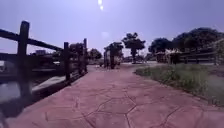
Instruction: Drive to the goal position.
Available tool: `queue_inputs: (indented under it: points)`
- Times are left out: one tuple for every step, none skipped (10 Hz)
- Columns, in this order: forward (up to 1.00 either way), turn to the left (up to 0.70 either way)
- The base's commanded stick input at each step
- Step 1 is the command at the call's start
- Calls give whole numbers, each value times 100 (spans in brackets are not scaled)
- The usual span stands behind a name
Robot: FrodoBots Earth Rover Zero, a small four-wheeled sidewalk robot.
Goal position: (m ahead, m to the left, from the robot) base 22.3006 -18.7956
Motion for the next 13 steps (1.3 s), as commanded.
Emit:
queue_inputs:
  points:
    - [100, 1]
    - [100, 1]
    - [100, 1]
    - [100, 1]
    - [100, 1]
    - [100, 1]
    - [100, 1]
    - [100, 1]
    - [100, 1]
    - [100, 1]
    - [100, 1]
    - [100, 1]
    - [100, 1]
